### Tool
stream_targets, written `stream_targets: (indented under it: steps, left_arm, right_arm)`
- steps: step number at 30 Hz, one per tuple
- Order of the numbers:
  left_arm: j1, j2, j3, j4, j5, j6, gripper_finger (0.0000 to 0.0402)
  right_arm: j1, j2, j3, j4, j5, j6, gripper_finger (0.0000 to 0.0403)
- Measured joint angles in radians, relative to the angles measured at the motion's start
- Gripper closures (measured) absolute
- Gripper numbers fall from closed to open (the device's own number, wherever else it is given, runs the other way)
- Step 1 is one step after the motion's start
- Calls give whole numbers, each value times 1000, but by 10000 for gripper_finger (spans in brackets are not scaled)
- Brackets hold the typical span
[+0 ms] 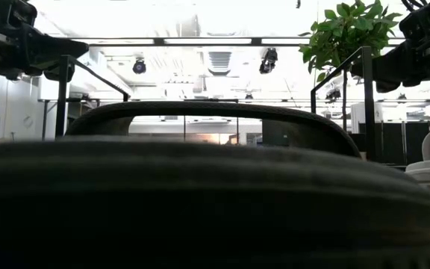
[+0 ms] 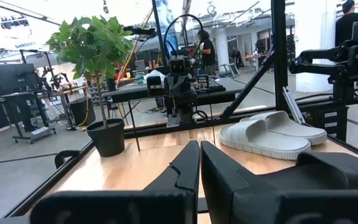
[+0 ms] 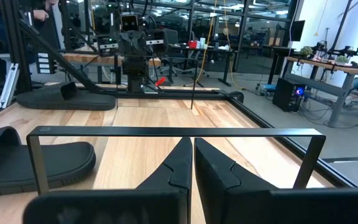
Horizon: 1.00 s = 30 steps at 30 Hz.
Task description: Pick and place slides into the shelf
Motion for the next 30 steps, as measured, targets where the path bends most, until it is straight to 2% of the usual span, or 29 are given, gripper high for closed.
stream_targets:
  steps: [8, 16, 23, 30]
  left_arm:
    - [0, 0, 0, -1, -1, 0, 402]
    - [0, 1, 0, 14, -2, -1, 402]
    - [0, 6, 0, 15, 10, -257, 402]
    - [0, 19, 0, 1, 11, -342, 402]
  right_arm:
    - [0, 0, 0, 0, 0, -5, 394]
    - [0, 0, 0, 0, 4, -337, 394]
    - [0, 0, 0, 5, 8, -418, 394]
    - [0, 3, 0, 34, 7, -330, 394]
